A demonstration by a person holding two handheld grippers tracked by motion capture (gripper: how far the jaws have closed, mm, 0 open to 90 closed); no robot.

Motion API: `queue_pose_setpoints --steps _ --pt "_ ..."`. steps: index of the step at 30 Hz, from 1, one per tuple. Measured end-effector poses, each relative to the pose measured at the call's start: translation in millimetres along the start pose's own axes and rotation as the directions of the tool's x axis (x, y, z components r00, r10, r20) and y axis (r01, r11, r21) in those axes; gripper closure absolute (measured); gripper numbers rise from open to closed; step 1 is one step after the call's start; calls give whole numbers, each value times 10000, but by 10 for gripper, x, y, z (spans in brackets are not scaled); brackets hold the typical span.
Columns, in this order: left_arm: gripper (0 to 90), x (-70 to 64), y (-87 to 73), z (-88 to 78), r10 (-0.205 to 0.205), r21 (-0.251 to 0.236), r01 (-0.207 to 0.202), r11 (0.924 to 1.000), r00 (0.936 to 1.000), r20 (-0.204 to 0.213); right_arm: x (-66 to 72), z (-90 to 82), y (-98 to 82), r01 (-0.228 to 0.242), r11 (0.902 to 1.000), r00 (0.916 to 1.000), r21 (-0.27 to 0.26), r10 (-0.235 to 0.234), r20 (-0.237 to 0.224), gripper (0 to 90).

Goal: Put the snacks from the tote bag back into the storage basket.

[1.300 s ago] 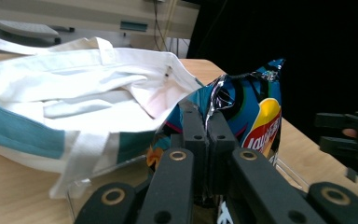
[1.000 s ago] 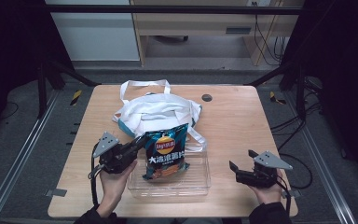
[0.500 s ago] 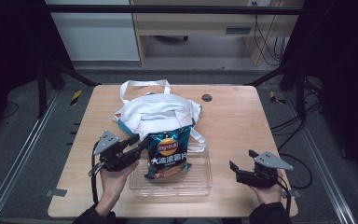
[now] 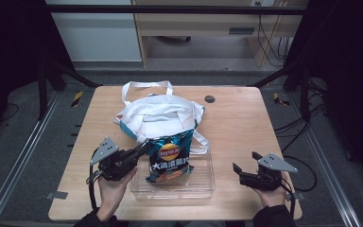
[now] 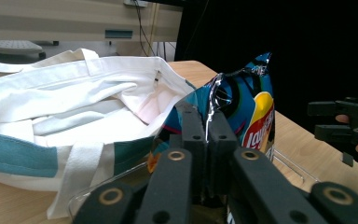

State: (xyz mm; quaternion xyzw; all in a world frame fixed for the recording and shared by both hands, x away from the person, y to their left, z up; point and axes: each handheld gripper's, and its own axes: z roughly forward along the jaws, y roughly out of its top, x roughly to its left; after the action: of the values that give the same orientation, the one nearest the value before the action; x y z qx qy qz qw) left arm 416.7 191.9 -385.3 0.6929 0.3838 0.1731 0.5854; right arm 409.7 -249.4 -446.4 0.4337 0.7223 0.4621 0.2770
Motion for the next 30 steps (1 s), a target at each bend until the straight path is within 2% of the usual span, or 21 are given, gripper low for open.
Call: queue_pose_setpoints --steps 2,4,5,8,10,12,14,16,18,20,21,22,24,27,30 --pt "899 -14 14 -16 144 -25 -143 9999 9987 492 0 0 0 -10 10000 10000 1 10 -4 162" --pt "900 -51 35 -37 207 -133 -194 9997 9942 1059 0 -1 0 -10 10000 10000 -4 10 -8 163" --pt "900 -89 51 -51 366 -176 -347 9992 9917 1235 -1 -1 0 -9 10000 10000 -6 9 -11 163" --pt "900 -233 101 -96 890 -369 -838 9958 9805 1753 -4 -3 0 -14 10000 10000 7 14 -10 164" --pt "900 -355 148 -148 1178 -573 -1079 9925 9695 2149 -5 -4 0 -6 10000 10000 -7 6 -11 164" --pt "900 -426 185 -192 1205 -760 -1046 9916 9608 2496 -3 -5 0 -37 10000 10000 -14 37 -11 164" --pt "900 -434 192 -203 920 -799 -726 9941 9572 2744 -3 -5 0 -55 10000 10000 -9 55 -9 164" --pt "900 -380 164 -174 301 -680 -110 9976 9577 2861 -2 -6 0 -44 10000 10000 -14 44 -14 164" --pt "900 -262 95 -101 -358 -290 451 9986 9638 2643 -2 -6 0 -38 10000 10000 -9 38 -6 164" --pt "900 -143 15 -33 -1123 78 1139 9935 9626 2466 -3 -7 1 -50 10000 10000 -10 50 -6 164" --pt "900 -110 -8 -10 -1289 203 1277 9916 9635 2346 -5 -6 1 -44 10000 10000 -7 44 -5 164" --pt "900 -71 -39 17 -1370 316 1334 9906 9697 2025 -6 -5 1 -41 10000 10000 2 41 6 164" --pt "900 -15 -50 24 -1481 319 1447 9890 9735 1740 -8 -3 0 -36 10000 10000 16 36 -6 164" --pt "895 -9 -39 33 -1183 203 1167 9930 9852 1237 -4 2 -1 -31 10000 10000 25 31 -6 164" --pt "884 -23 -23 60 -830 158 819 9965 9925 900 0 5 0 -26 10000 10000 27 26 -16 164"
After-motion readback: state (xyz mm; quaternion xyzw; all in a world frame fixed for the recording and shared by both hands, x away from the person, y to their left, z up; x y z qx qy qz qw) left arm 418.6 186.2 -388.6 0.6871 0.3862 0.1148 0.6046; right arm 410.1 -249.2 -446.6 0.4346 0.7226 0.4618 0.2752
